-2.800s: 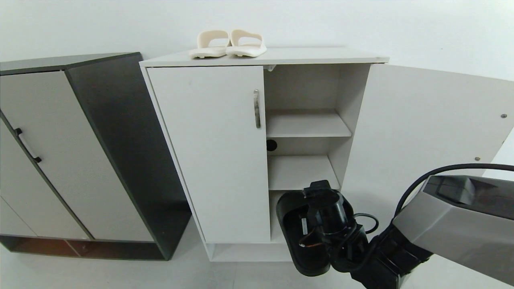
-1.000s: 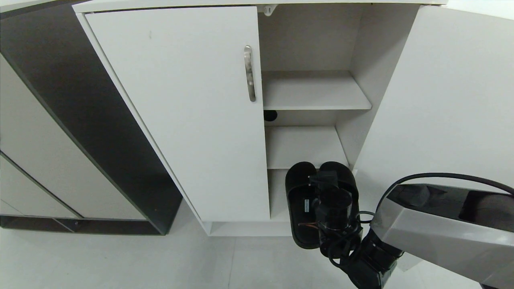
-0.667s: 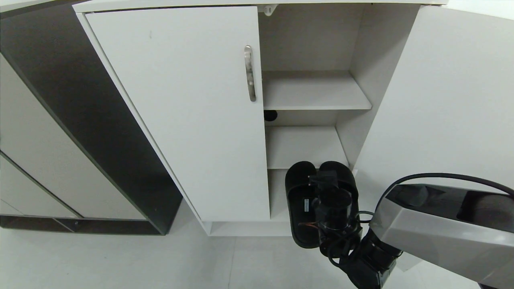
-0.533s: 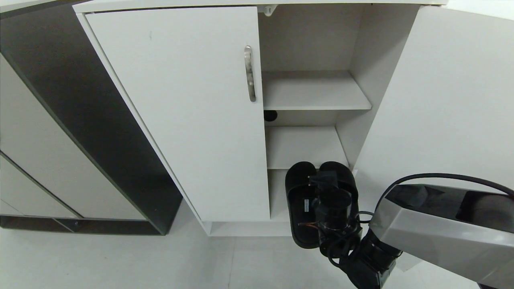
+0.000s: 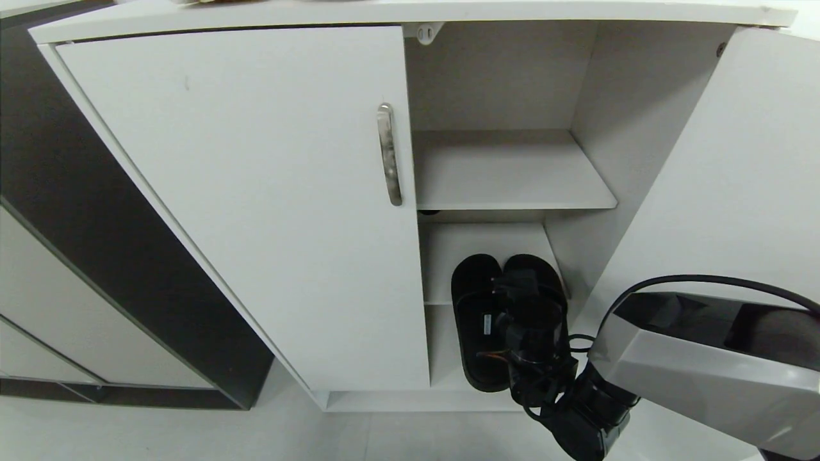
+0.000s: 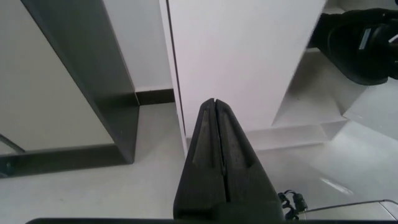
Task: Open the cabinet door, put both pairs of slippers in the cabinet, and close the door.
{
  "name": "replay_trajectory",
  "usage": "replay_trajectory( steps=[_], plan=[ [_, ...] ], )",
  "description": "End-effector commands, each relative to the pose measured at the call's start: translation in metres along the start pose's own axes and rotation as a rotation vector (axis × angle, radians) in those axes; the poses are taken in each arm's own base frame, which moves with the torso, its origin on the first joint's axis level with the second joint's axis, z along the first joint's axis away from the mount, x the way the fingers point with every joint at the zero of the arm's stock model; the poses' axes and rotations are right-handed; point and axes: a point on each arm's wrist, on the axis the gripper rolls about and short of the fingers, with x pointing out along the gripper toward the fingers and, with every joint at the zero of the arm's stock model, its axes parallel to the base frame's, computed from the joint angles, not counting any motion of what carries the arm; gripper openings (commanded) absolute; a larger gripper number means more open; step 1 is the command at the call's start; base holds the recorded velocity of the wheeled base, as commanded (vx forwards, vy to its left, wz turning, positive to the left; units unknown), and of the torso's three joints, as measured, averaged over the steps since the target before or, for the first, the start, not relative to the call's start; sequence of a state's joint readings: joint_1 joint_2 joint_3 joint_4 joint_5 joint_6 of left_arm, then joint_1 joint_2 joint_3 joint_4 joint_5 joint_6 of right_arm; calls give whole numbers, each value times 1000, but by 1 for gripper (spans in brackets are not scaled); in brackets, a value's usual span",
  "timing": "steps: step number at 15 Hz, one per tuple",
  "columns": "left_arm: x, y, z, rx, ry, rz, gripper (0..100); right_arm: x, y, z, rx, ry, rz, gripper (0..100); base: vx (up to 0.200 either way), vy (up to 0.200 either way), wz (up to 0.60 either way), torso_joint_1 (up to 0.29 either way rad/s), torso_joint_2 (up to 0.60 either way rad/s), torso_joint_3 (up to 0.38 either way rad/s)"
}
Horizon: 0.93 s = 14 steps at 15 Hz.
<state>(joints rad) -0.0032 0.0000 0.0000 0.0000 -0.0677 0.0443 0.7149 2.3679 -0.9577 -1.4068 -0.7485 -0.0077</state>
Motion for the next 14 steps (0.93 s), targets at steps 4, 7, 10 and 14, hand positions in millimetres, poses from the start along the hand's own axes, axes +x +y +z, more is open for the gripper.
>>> replay_trajectory(
  steps=[4, 7, 10, 14],
  plan=[
    [0, 0, 0, 0, 2, 0, 0, 24, 1, 2, 36, -29, 6, 0, 0, 0, 0, 0, 0, 0],
    [0, 0, 0, 0, 2, 0, 0, 48, 4, 3, 51, -29, -21, 0, 0, 0, 0, 0, 0, 0],
    [0, 0, 0, 0, 2, 0, 0, 69, 10, 13, 66, -21, -18, 0, 0, 0, 0, 0, 0, 0],
    [0, 0, 0, 0, 2, 0, 0, 99, 13, 27, 79, -40, -36, 0, 0, 0, 0, 0, 0, 0]
  ],
)
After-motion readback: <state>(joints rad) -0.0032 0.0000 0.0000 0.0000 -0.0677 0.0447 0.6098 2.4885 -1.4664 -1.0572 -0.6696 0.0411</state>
